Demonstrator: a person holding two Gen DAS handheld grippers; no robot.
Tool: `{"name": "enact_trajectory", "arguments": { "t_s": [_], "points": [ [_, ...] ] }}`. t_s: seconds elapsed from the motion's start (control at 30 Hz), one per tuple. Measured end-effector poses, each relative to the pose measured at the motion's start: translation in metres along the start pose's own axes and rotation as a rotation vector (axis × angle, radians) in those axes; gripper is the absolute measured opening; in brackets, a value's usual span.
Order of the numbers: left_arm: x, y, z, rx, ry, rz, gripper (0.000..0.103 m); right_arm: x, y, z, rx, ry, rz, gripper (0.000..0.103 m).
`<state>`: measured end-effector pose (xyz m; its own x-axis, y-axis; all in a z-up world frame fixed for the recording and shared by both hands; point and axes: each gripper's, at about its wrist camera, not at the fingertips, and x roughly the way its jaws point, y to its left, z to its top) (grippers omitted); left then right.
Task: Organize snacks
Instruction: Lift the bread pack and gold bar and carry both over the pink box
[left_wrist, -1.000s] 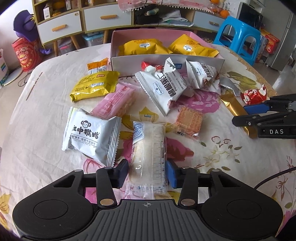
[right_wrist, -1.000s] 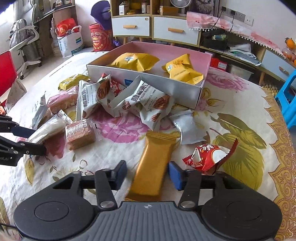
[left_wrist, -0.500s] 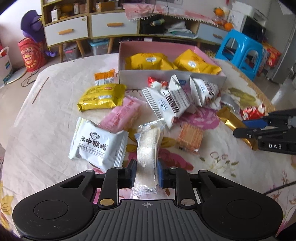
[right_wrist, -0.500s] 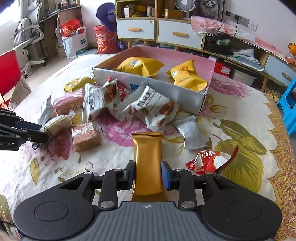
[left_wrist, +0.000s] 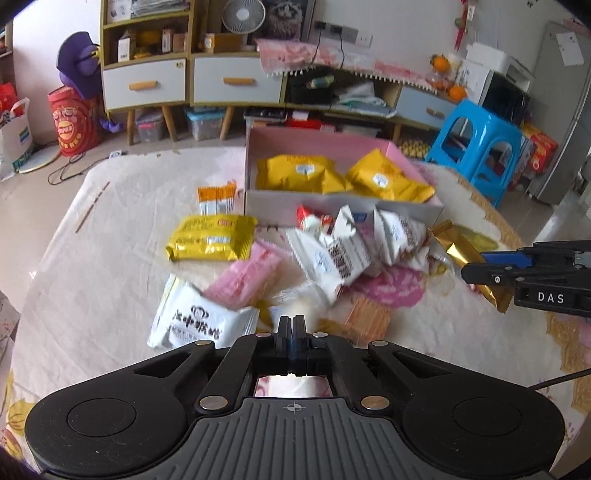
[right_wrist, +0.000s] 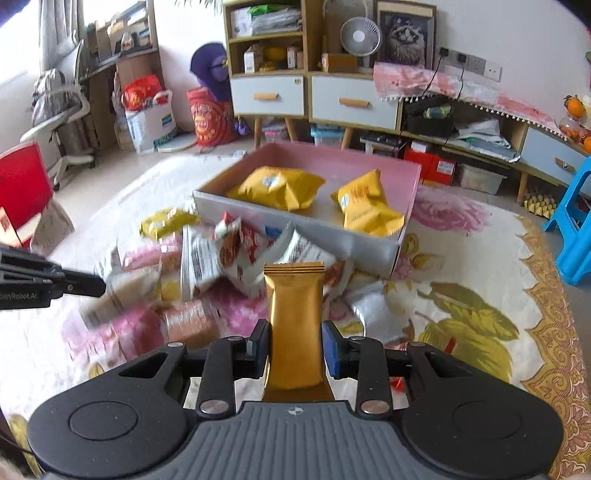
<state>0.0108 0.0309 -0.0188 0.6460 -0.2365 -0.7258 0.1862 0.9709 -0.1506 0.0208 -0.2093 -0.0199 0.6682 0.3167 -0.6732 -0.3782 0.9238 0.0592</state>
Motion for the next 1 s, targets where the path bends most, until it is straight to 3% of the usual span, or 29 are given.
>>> {"name": "enact_trajectory", "arguments": {
  "t_s": [0.17, 0.27, 0.33, 0.4, 0.53, 0.6, 0.7, 1.0],
  "points": [
    [0.008, -0.002, 0.0, 0.022, 0.036, -0.016, 0.0, 0.0, 0.0, 0.01, 0.023, -0.023, 0.007, 0.021],
    [0.021, -0.006, -0.004, 0.051, 0.071, -0.001, 0.015, 0.004, 0.004, 0.01, 0.015, -0.008, 0.007, 0.022],
    [0.032, -0.01, -0.006, 0.078, 0.109, 0.008, 0.035, 0.007, 0.006, 0.009, 0.008, 0.006, 0.005, 0.022],
    [0.04, -0.01, -0.009, 0.085, 0.133, 0.016, 0.043, 0.008, 0.01, 0.008, 0.0, 0.016, 0.004, 0.022],
    [0.049, -0.011, -0.012, 0.083, 0.162, 0.019, 0.046, 0.008, 0.014, 0.007, -0.012, 0.022, 0.005, 0.022],
    [0.052, -0.009, -0.012, 0.06, 0.175, 0.009, 0.042, 0.008, 0.015, 0.007, -0.013, 0.023, 0.004, 0.022],
    [0.052, -0.006, -0.011, 0.026, 0.182, 0.0, 0.023, 0.009, 0.015, 0.008, -0.01, 0.025, -0.001, 0.022],
    [0.035, 0.0, -0.005, -0.025, 0.178, -0.035, 0.016, 0.006, 0.013, 0.017, 0.007, -0.003, -0.004, 0.022]
  ]
}}
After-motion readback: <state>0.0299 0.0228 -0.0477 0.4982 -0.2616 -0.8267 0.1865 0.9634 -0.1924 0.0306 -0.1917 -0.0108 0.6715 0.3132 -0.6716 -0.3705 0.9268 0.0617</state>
